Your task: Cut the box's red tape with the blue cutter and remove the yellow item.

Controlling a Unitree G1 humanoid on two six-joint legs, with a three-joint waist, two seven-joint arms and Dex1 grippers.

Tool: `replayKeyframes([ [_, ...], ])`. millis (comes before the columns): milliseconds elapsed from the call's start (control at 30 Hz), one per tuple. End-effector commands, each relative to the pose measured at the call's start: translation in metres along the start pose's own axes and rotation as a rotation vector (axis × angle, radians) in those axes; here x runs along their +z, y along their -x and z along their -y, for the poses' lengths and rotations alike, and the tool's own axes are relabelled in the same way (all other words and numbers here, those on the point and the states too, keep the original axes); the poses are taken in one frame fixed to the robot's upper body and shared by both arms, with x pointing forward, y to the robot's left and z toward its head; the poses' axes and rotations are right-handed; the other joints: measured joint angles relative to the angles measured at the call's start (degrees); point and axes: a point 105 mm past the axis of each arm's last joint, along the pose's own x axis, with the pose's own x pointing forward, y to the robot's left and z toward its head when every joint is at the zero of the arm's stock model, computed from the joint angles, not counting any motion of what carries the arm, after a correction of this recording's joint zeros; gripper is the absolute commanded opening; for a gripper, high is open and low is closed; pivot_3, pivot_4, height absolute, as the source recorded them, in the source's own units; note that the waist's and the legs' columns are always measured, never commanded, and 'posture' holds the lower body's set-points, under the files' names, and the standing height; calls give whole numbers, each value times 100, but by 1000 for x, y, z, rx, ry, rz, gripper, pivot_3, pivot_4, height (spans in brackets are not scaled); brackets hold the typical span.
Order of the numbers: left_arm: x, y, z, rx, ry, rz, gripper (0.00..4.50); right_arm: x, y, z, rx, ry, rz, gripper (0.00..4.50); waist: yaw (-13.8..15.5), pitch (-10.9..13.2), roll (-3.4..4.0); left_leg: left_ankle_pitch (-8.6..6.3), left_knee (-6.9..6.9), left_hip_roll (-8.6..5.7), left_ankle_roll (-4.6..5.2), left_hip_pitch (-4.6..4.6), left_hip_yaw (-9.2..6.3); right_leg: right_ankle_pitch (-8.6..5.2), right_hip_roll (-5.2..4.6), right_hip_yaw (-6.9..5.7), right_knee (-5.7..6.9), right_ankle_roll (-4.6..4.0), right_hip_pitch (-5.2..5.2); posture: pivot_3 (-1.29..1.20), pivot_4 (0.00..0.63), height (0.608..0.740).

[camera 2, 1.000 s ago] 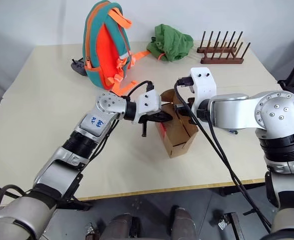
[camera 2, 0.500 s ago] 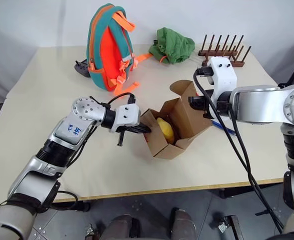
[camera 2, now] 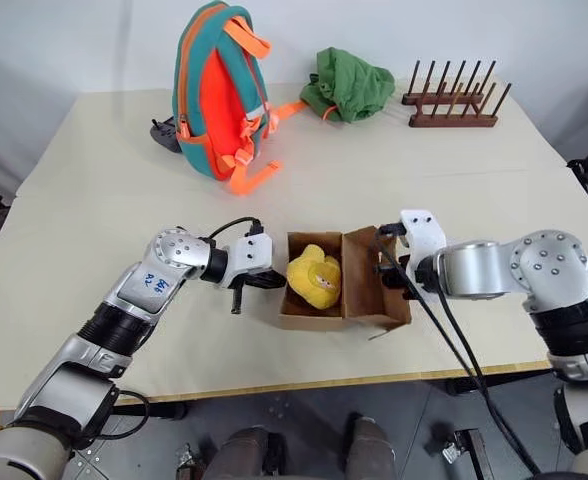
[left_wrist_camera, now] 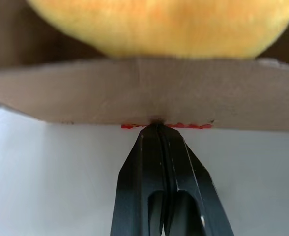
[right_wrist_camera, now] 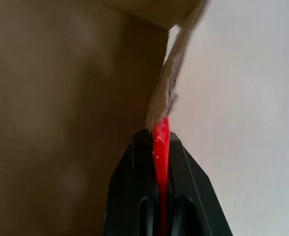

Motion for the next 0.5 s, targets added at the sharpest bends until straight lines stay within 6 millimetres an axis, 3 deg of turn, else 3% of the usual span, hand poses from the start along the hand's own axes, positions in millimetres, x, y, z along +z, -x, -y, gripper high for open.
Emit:
replayKeyframes([
  [33,-2,-5,4,-14,-11,-20,0,-1,1,-2,28,9,21,69,16,1,-1,0,0,-2,1,-3,12,0,0,0,-5,1,0,0,150,740],
  [233,1,-7,3,-3,-16,-4,0,1,-8,0,25,107,108,69,18,1,-1,-1,2,-4,3,-9,37,2,0,3,-8,4,-1,0,150,740],
  [400,7,2,-5,22,-10,33,0,5,-4,4,64,161,189,1355,28,1,-2,-2,7,-7,4,-12,35,4,-1,4,-8,7,-1,0,150,740],
  [500,9,15,-16,77,-30,44,473,27,15,7,98,212,325,1904,17,2,-2,-2,6,-30,4,-17,36,4,0,3,-9,8,-6,0,150,740],
])
